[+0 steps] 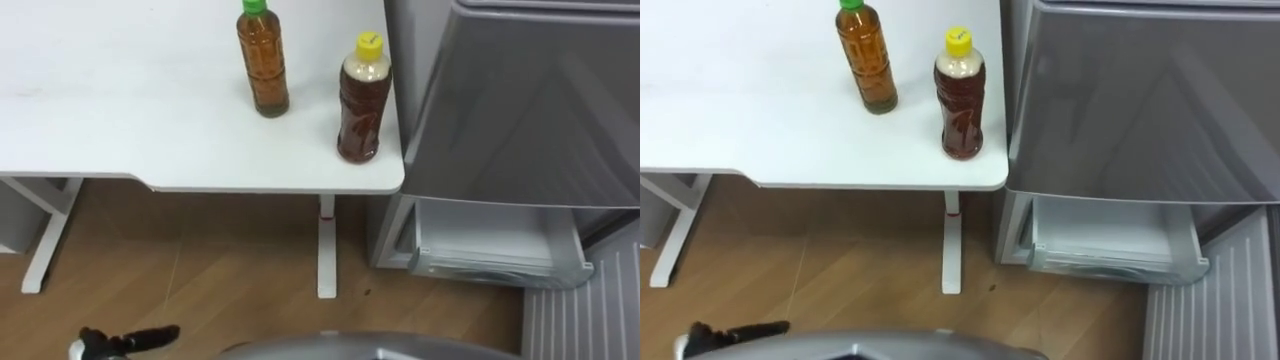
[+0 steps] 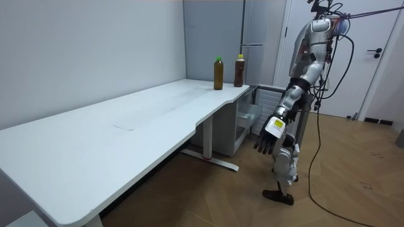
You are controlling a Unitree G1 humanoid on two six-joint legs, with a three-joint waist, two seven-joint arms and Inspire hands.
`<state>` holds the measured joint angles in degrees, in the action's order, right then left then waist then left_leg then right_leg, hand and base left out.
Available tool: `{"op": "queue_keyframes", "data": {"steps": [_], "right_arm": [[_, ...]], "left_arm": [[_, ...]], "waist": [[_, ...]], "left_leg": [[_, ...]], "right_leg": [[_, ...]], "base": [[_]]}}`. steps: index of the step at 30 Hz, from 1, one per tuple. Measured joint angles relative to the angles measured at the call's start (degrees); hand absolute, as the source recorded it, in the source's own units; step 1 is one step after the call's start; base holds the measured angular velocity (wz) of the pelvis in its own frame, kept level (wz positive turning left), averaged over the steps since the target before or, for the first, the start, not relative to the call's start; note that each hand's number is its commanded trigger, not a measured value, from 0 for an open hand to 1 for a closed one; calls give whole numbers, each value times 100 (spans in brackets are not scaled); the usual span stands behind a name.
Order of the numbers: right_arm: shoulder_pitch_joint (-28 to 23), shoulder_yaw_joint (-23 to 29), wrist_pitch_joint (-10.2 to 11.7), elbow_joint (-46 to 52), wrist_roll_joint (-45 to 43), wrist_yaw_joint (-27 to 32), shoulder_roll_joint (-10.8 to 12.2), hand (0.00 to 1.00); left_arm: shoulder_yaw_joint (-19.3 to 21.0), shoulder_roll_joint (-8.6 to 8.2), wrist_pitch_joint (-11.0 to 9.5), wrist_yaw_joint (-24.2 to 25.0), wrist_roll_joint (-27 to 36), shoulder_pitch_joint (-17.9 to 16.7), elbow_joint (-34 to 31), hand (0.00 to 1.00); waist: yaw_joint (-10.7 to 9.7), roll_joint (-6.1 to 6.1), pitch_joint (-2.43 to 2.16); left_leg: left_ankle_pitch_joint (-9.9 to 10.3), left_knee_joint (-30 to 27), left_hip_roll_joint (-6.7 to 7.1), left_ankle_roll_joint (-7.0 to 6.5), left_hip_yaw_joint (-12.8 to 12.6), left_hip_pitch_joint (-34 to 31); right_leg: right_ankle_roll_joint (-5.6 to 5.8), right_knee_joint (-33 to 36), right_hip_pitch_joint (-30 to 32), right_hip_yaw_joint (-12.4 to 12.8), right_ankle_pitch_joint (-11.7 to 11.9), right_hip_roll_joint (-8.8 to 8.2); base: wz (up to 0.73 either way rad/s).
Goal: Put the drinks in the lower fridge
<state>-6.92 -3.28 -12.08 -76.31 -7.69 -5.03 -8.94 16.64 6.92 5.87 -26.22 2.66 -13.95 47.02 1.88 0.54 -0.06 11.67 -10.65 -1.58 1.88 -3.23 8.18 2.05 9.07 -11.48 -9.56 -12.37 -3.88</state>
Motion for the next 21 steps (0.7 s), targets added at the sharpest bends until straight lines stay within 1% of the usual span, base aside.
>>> {"op": "queue_keyframes", "data": {"steps": [1, 2, 3, 4, 5, 6, 7, 8, 9, 10, 12, 14, 15, 16, 17, 18, 19, 20, 21], "right_arm": [[-18, 0, 25, 4, 1, 21, -1, 0], [-17, -1, 31, 12, 2, 25, -1, 0], [7, -2, 51, 13, 39, 26, -3, 0], [11, -2, 108, 24, 46, 12, -13, 0], [13, -2, 125, 22, 42, 2, -18, 0], [12, -2, 164, 21, 38, -10, -25, 0], [10, -1, 234, 24, 30, -12, -29, 0], [11, -1, 271, 27, 27, -13, -31, 0], [9, -1, 321, 28, 18, -20, -36, 0], [8, -1, 375, 28, 4, -21, -41, 0], [2, -2, 405, 21, 3, -22, -43, 0], [6, -3, 449, 23, -69, -44, -43, 0], [7, -2, 485, 30, -98, -75, -46, 0], [15, -1, 506, 29, -156, -99, -52, 0], [26, 0, 515, 29, -182, -107, -57, 0], [44, -5, 526, 24, -202, -119, -63, 0], [43, -4, 550, 19, -188, -128, -62, 0], [41, -6, 579, 3, -182, -132, -62, 0], [41, -12, 626, -11, -138, -138, -63, 0]], "left_arm": [[-4, -14, -32, -208, -13, -25, -165, 0], [-10, -18, -62, -317, -10, -26, -233, 0], [-34, -22, -143, -517, -9, -18, -366, 0], [-62, -41, -182, -721, -10, 1, -604, 0], [-77, -54, -238, -820, -10, 5, -730, 0], [-111, -68, -353, -1022, -9, 3, -996, 0], [-123, -94, -489, -1209, -10, 5, -1291, 0], [-135, -99, -578, -1296, -11, 20, -1404, 0], [-174, -97, -756, -1456, -20, 80, -1533, 0], [-228, -100, -884, -1600, -40, 109, -1643, 0], [-347, -119, -984, -1742, -125, 114, -1872, 0], [-463, -162, -1031, -1834, -303, 111, -2176, 0], [-520, -185, -1066, -1845, -370, 104, -2455, 0], [-552, -182, -1155, -1863, -505, 108, -2697, 0], [-552, -177, -1218, -1870, -526, 114, -2822, 0], [-566, -151, -1329, -1919, -542, 137, -3052, 0], [-566, -138, -1395, -1956, -564, 186, -3301, 0], [-567, -136, -1399, -1964, -587, 214, -3446, 0], [-583, -130, -1399, -1973, -649, 232, -3847, 0]], "waist": [[1, 13, -2], [1, 20, -4], [-7, 31, -8], [-13, 40, -20], [-10, 47, -26], [-8, 61, -38], [-19, 89, -38], [-28, 101, -38], [-28, 115, -37], [-33, 121, -35], [-34, 118, -35], [-18, 117, -34], [-6, 117, -33], [-11, 120, -32], [-14, 120, -31], [-34, 125, -25], [-55, 128, -21], [-62, 120, -24], [-77, 137, -14]], "left_leg": [[0, 6, 1, 0, 9, 1], [0, 8, 1, 0, 11, -2], [0, 4, 1, 1, 28, -31], [0, -8, 6, 0, 42, -72], [0, -8, 10, 0, 55, -76], [0, -8, 17, 0, 94, -72], [0, -8, 19, 0, 104, -68], [-1, -9, 20, 0, 102, -68], [-1, -10, 21, 0, 105, -65], [-1, -10, 21, 0, 103, -62], [-1, -10, 22, 0, 102, -68], [-1, -1, 21, 0, 102, -77], [-1, -1, 20, 0, 104, -81], [-1, -2, 20, 0, 105, -82], [-1, -2, 20, 0, 105, -83], [-1, -3, 20, 0, 106, -92], [-1, -4, 21, 0, 116, -108], [-1, -4, 21, 0, 123, -127], [-1, -8, 22, 0, 148, -145]], "right_leg": [[0, 8, 3, 0, 0, 2], [0, 6, 7, 0, 0, 2], [0, 2, 28, -11, 0, 2], [0, -2, 58, -21, 0, 0], [0, -10, 56, -24, 0, -1], [0, -19, 35, -35, 0, -2], [0, -24, 19, -54, 0, -3], [0, -24, 13, -66, 0, -5], [0, -27, 5, -71, 0, -5], [0, -33, -2, -71, 0, -5], [0, -33, 3, -69, 0, -5], [0, -33, 28, -65, 0, -5], [0, -31, 33, -67, 0, -3], [0, -31, 31, -64, 0, -3], [0, -31, 32, -62, 0, -3], [0, -32, 34, -70, 0, -5], [1, -41, 39, -73, -1, -5], [1, -45, 52, -73, 0, -3], [0, -57, 68, -81, 0, -3]], "base": [[0], [0], [6], [7], [9], [8], [9], [6], [0], [0], [0], [0], [0], [0], [0], [0], [0], [5], [6]]}}
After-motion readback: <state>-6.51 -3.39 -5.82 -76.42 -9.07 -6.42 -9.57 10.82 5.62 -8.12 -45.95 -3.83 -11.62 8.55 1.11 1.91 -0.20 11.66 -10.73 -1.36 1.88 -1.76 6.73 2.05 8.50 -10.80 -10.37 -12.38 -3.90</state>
